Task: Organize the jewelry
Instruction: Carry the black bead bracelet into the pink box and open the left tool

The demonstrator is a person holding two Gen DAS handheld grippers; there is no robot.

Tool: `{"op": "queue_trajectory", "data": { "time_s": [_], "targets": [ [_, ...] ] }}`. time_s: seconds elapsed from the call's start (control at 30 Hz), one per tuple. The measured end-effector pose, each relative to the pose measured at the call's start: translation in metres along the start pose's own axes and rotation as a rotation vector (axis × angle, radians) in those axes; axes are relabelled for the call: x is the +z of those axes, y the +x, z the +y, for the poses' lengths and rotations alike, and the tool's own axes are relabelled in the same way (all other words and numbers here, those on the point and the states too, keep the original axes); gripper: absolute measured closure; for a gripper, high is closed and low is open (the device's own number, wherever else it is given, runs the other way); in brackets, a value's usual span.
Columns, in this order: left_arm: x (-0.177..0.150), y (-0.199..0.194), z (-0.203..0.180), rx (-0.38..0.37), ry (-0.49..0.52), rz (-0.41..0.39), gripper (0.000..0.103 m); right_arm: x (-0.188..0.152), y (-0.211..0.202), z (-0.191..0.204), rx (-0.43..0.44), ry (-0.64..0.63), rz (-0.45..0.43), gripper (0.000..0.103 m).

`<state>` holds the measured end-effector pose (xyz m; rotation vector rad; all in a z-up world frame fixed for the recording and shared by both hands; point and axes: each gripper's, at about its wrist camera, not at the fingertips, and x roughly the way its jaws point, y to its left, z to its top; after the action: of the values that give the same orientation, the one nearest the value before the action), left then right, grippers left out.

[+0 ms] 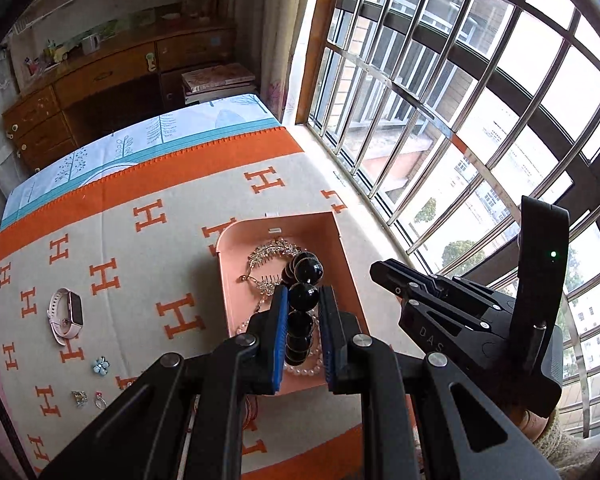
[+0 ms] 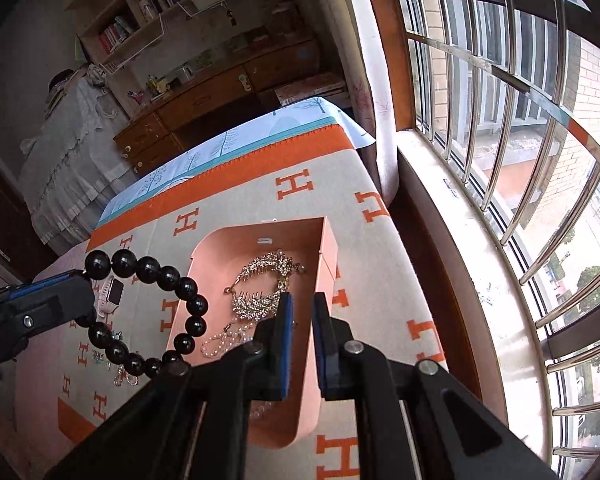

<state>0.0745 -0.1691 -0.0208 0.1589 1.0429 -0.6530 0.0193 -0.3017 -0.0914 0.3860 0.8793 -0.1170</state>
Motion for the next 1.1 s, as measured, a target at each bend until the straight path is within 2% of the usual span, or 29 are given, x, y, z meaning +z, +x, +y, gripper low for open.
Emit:
{"op": "queue_trajectory", "data": {
  "time_s": [0.2, 0.27, 0.3, 0.33, 0.4, 0.47, 0.57, 1.1],
  "targets": [
    [-0.022, 0.044, -0.016, -0.017, 0.033, 0.107, 0.090, -0.014, -0.014, -0.025, -0.062, 0.043, -0.046, 0.093],
    [-0.033, 0.057, -0.014, 0.032, 0.033, 0.137, 0.088, -0.017, -0.013, -0.030, -0.057, 0.053, -0.032, 0.093],
    [-0.040, 0.061, -0.012, 0.089, 0.032, 0.138, 0.079, -0.019, -0.013, -0.031, -0.052, 0.054, -0.028, 0.093],
    [-0.046, 0.062, -0.010, 0.142, 0.038, 0.125, 0.074, -0.020, -0.012, -0.031, -0.050, 0.052, -0.027, 0.093],
    [-0.056, 0.055, -0.007, 0.203, 0.048, 0.068, 0.052, -0.024, -0.012, -0.029, -0.048, 0.039, -0.029, 0.093],
    [-0.065, 0.044, -0.004, 0.247, 0.043, 0.002, 0.038, -0.027, -0.012, -0.023, -0.040, 0.017, -0.034, 0.093],
    [-0.076, 0.025, 0.003, 0.309, 0.043, -0.078, 0.031, -0.032, -0.014, -0.012, -0.021, -0.020, -0.042, 0.093],
    [-0.103, -0.049, 0.046, 0.294, -0.085, -0.232, 0.030, -0.049, -0.055, 0.048, 0.039, -0.195, -0.145, 0.093]
  ]
}}
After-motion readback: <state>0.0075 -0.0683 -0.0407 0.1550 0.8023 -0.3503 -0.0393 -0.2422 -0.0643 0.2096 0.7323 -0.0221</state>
